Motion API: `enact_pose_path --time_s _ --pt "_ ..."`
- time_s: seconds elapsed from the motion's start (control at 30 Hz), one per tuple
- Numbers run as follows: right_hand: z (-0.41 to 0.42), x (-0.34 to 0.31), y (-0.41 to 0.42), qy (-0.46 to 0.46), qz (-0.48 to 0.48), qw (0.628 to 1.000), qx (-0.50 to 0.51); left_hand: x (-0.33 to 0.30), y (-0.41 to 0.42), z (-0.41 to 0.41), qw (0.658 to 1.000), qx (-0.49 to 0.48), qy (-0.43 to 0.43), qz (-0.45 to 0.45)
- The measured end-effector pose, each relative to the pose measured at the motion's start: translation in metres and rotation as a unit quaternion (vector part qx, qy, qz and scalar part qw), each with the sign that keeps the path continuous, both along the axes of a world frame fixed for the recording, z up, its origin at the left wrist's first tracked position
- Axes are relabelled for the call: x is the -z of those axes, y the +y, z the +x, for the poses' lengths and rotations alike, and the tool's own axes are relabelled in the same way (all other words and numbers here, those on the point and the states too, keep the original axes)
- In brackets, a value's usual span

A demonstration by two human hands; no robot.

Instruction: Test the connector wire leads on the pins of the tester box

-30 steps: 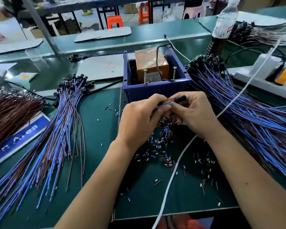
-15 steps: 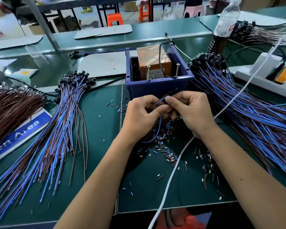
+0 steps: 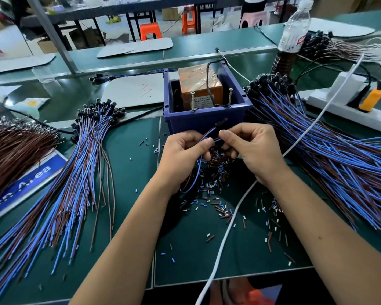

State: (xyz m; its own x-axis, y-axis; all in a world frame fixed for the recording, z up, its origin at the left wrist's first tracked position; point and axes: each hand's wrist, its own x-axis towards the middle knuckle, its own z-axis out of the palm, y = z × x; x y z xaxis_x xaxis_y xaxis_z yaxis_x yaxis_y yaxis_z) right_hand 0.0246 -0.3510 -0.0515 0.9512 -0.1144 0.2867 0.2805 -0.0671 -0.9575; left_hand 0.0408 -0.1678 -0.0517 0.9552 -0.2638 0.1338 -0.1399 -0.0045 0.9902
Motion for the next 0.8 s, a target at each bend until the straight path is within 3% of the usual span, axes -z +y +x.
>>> enact_pose_path --time_s 0.33,0.63,0.8 --pt "0.003 0.0 -0.007 0.012 0.073 0.997 0.031 0.001 0.007 0.005 0.999 -0.036 -0.004 -0.016" --pt "0.0 0.002 0.001 -0.003 -0.017 1.0 0.015 0.0 0.005 0.002 1.0 -0.012 -0.004 0.009" --pt "-0.004 -0.002 0.008 0.011 0.096 0.994 -0.05 0.0 -0.001 -0.002 0.998 -0.038 -0.025 -0.038"
